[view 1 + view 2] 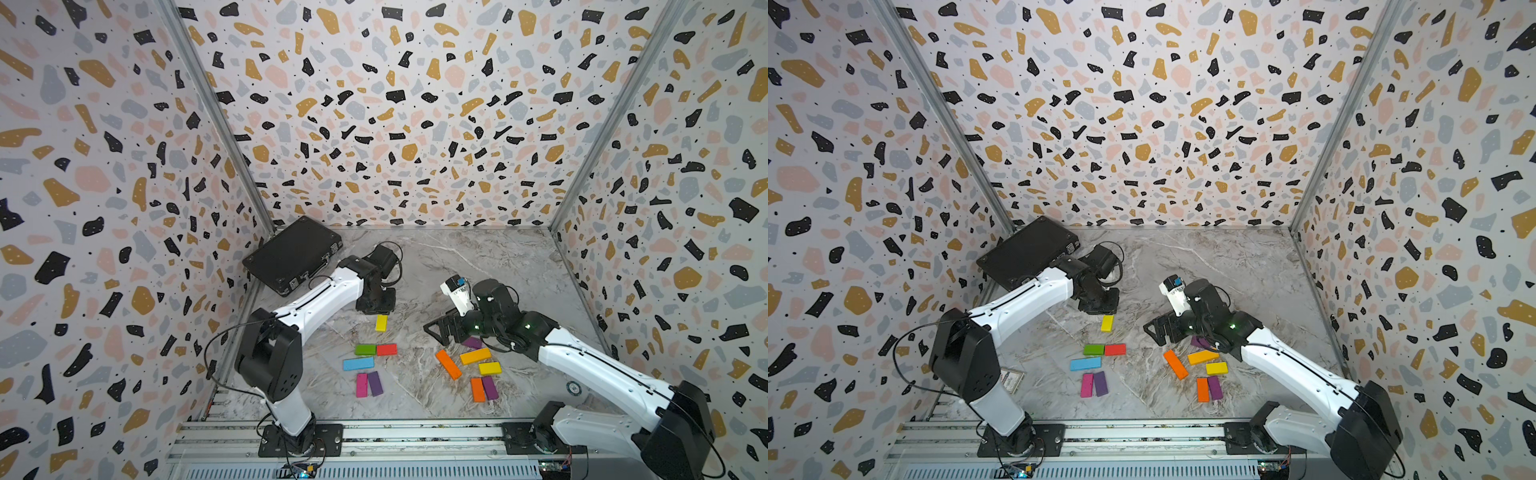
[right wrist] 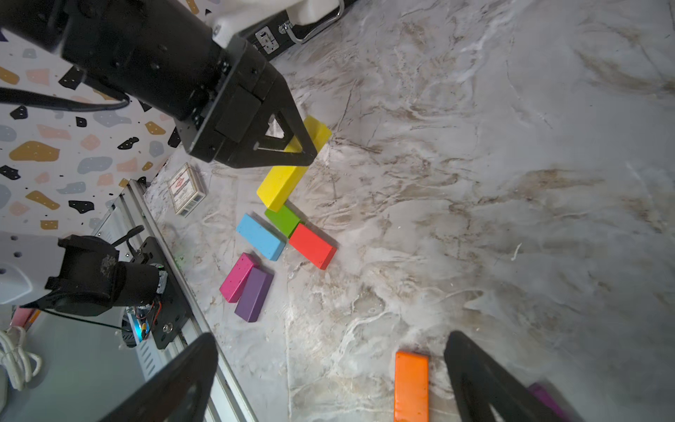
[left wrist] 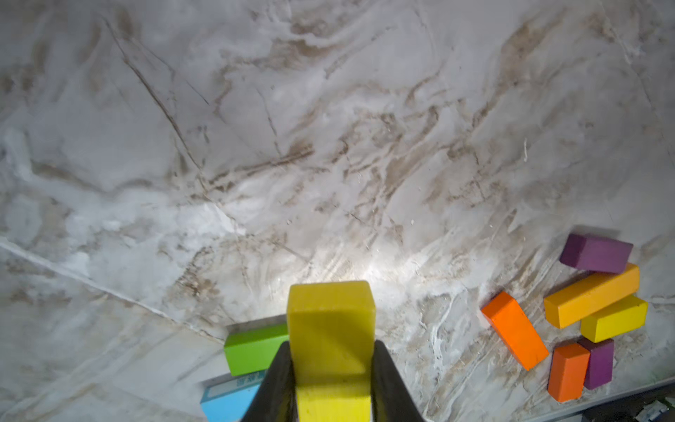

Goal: Assemble the letter t with building blocks
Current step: Place the building block at the center of the board.

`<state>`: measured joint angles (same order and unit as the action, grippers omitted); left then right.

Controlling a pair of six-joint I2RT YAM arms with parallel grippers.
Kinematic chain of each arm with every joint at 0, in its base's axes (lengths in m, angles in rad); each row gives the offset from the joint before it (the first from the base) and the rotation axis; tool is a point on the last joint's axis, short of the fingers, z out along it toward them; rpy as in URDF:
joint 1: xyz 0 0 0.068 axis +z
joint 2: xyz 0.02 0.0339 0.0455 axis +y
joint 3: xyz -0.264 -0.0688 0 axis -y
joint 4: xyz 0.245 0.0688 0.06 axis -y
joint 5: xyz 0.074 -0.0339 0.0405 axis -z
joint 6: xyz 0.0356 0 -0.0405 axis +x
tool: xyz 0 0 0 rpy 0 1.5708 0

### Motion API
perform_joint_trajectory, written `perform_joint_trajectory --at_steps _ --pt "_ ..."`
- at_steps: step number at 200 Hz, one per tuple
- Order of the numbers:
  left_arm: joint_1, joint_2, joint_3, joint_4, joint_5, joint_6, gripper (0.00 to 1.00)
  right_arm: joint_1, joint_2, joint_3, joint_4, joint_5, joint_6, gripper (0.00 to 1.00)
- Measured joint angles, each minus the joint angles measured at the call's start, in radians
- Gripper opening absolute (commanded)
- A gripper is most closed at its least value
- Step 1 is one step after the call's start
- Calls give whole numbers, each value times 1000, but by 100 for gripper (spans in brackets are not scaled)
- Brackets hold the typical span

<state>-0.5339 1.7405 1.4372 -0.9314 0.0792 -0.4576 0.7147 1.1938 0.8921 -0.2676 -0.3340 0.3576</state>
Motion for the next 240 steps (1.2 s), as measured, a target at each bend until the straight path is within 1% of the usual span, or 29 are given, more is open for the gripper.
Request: perform_joint_trajectory --at_steps 38,67,113,143,193,240 --pt "65 172 161 -11 15 55 0 -55 143 100 30 -56 -52 99" --pt "89 260 256 -19 10 77 0 -97 227 156 65 -111 -63 99" --pt "108 380 409 -41 -63 92 0 -163 344 211 111 -179 -63 99" --pt "125 468 494 -41 -85 100 0 -190 389 217 127 -209 -64 99" --pt "175 603 613 -52 -72 106 0 -215 423 224 145 -242 -68 99" --pt "196 655 682 -76 -77 108 0 -222 450 225 175 -267 -66 99"
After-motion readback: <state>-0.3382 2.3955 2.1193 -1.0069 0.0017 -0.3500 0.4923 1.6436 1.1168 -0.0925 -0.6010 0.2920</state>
